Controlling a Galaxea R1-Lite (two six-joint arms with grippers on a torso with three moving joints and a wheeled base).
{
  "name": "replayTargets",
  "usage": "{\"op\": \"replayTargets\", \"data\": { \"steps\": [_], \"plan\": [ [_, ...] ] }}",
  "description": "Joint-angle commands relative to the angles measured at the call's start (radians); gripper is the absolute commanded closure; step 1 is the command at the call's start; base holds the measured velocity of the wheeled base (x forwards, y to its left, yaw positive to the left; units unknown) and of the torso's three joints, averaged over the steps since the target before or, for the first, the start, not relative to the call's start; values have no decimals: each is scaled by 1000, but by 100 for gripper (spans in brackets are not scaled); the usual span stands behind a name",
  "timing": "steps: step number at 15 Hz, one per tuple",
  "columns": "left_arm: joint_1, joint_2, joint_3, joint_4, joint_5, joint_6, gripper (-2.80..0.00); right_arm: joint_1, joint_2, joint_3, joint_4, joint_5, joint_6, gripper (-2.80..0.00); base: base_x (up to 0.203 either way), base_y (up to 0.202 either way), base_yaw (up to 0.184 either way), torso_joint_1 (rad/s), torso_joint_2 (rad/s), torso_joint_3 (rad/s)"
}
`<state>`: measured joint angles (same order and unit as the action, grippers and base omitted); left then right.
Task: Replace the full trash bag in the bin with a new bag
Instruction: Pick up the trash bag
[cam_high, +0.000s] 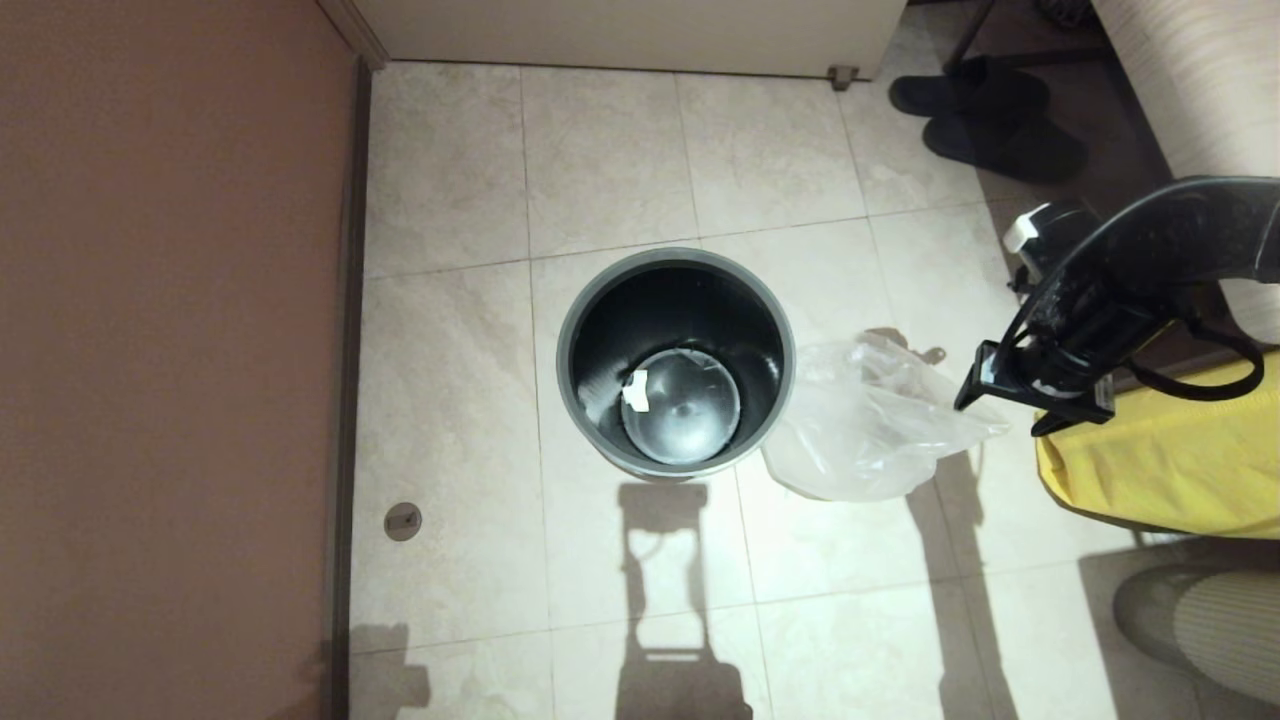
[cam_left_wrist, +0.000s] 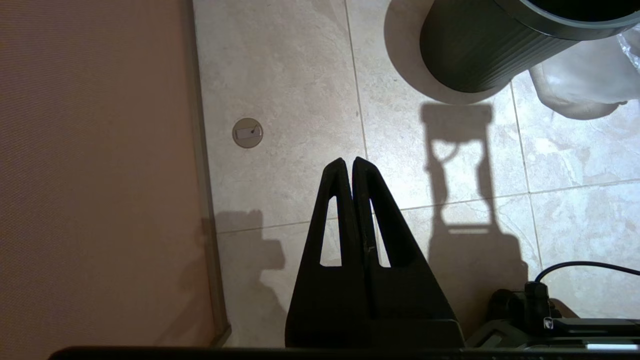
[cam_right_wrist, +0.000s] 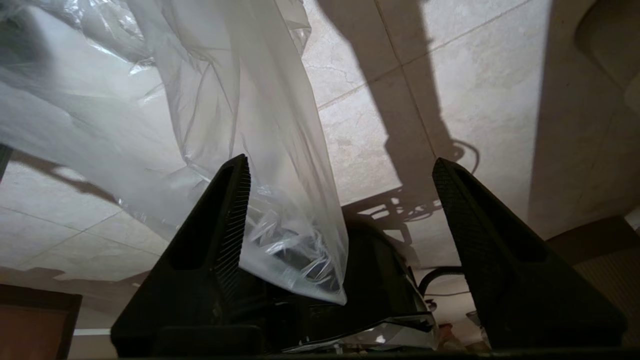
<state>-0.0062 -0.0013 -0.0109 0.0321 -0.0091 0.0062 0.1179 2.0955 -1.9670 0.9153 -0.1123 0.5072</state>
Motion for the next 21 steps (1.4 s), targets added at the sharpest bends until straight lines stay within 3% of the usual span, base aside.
{"op": "replayTargets", "data": {
  "steps": [1, 4, 6, 14, 15, 21],
  "plan": [
    [0, 1, 0, 0, 0, 0, 0, 2, 44, 3, 8, 1, 25, -280, 0, 0, 0, 0, 0, 0],
    [0, 1, 0, 0, 0, 0, 0, 21, 92, 4, 4, 23, 64, -280, 0, 0, 0, 0, 0, 0],
    [0, 1, 1, 0, -1, 0, 0, 37, 96, 2, -2, 121, 99, -280, 0, 0, 0, 0, 0, 0],
    [0, 1, 0, 0, 0, 0, 0, 88, 162, 2, -113, 270, 201, -280, 0, 0, 0, 0, 0, 0],
    [0, 1, 1, 0, -1, 0, 0, 91, 165, 2, -135, 273, 204, 0, 0, 0, 0, 0, 0, 0],
    [0, 1, 0, 0, 0, 0, 0, 92, 152, 2, -137, 270, 206, 0, 0, 0, 0, 0, 0, 0]
  ]
}}
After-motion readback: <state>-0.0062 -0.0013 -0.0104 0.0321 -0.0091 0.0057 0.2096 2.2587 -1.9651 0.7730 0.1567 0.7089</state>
